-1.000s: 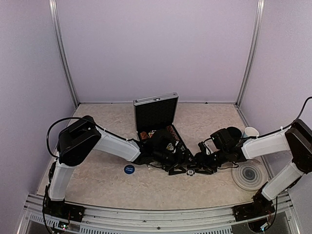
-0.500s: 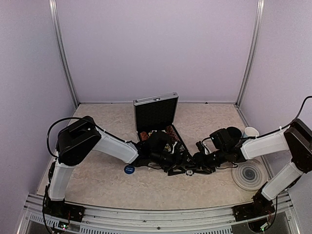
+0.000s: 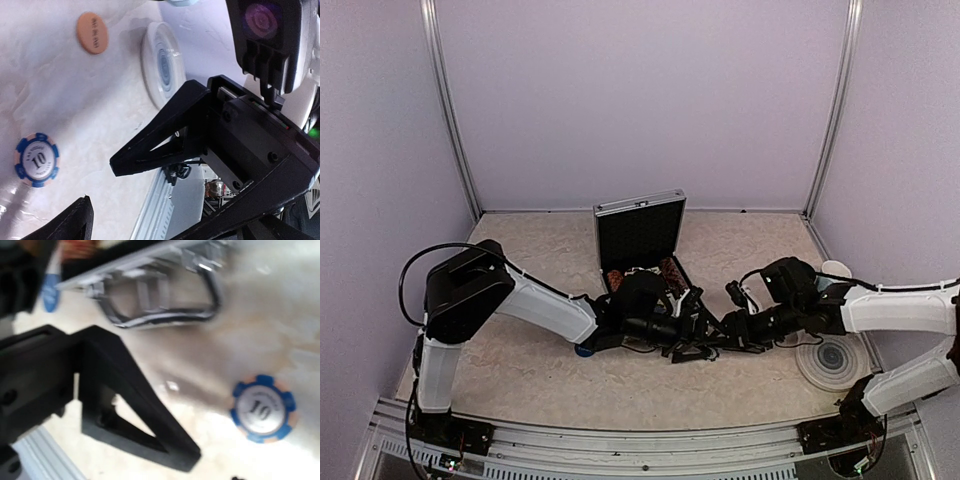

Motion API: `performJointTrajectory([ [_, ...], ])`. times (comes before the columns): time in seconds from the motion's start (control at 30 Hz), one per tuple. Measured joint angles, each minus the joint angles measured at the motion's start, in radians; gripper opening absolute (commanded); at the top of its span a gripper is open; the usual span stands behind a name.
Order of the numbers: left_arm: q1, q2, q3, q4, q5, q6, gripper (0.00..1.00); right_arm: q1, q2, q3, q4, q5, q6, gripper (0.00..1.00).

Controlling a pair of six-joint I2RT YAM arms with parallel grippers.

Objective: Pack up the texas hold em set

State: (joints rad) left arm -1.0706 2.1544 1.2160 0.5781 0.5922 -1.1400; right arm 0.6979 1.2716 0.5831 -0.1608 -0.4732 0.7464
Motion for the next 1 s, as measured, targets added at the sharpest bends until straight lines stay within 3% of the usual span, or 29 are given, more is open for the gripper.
performJointTrajectory([
  [0.3,-0.005,-0.163,-0.064,-0.001,-0.037,0.064,0.99,0.029,-0.138,0.101,-0.138,0.093,-0.114,0.84],
  [0.63,-0.016,-0.357,-0.138,-0.127,-0.106,0.196,0.99,0.033,-0.203,0.197,-0.310,0.304,-0.177,0.89],
  [0.77,-0.036,-0.393,-0.166,-0.153,-0.119,0.235,0.99,0.033,-0.214,0.198,-0.320,0.337,-0.163,0.99],
  [1.0,-0.063,-0.499,-0.249,-0.244,-0.183,0.315,0.99,0.038,-0.216,0.198,-0.359,0.363,-0.174,0.99],
])
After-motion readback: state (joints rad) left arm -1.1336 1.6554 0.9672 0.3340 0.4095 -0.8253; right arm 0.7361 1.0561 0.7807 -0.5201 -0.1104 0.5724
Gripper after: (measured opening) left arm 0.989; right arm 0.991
